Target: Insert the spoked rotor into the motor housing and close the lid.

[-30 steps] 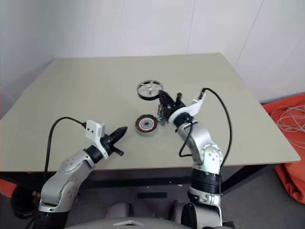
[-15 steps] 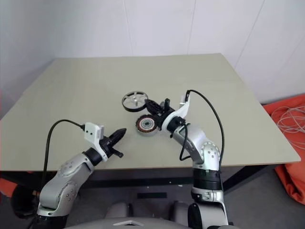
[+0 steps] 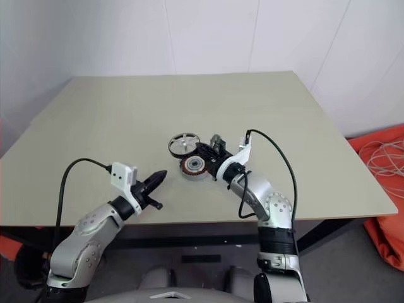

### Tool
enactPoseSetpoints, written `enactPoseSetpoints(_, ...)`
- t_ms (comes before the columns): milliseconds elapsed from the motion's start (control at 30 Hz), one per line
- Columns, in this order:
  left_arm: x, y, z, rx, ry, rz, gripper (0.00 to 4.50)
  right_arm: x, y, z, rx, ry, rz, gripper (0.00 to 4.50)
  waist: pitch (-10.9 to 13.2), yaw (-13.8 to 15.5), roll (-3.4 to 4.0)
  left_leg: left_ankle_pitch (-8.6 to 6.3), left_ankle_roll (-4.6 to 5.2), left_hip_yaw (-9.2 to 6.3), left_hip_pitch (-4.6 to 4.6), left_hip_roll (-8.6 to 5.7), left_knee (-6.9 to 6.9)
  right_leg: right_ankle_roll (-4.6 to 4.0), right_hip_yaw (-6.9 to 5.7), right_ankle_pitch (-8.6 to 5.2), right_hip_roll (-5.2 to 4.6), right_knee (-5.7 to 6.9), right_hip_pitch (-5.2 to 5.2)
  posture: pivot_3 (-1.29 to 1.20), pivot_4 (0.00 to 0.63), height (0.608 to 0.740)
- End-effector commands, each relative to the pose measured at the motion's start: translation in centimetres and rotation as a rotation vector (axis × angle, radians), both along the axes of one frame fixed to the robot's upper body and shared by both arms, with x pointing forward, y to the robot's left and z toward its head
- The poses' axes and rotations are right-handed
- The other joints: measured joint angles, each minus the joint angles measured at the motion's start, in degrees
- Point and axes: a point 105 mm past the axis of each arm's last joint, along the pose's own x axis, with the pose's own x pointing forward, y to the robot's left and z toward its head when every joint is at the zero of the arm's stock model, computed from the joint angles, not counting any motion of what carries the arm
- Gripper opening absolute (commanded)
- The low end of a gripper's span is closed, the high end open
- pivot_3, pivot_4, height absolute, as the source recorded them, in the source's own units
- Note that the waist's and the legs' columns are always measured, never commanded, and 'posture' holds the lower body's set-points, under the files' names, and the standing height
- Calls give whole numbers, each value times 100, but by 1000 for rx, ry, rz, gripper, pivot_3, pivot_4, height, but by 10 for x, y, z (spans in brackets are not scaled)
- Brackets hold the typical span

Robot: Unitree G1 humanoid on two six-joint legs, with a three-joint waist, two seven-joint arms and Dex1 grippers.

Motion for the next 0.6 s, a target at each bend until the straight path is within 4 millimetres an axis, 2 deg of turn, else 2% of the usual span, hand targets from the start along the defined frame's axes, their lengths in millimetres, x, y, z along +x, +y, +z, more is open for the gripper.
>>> enactPoseSetpoints(33,0,-1,14,-8,-53,-9,0,2,-1,4,14,-31,-4,272,0,0,0,0,0,0,0,0,0,0,0,0,0,0,0,0,0,740)
enactPoseSetpoints(133,0,-1,14,-8,-54,-9,0,5,-4,0,3,-34,-10,272,0,1,0,0,0,0,0,1,0,-1,0,0,0,1,0,0,0,740)
enactPoseSetpoints(267,1,0,14,-6,-55,-6,0,7,-8,-14,-36,-13,-18,272,-3,1,-5,0,0,0,1,1,1,-2,0,0,0,1,1,0,0,740)
enactPoseSetpoints(600,1,0,14,-2,-56,-7,0,8,-9,-17,-39,-19,-16,272,-3,1,-5,0,0,0,2,1,4,-11,-1,-6,0,4,2,0,0,740)
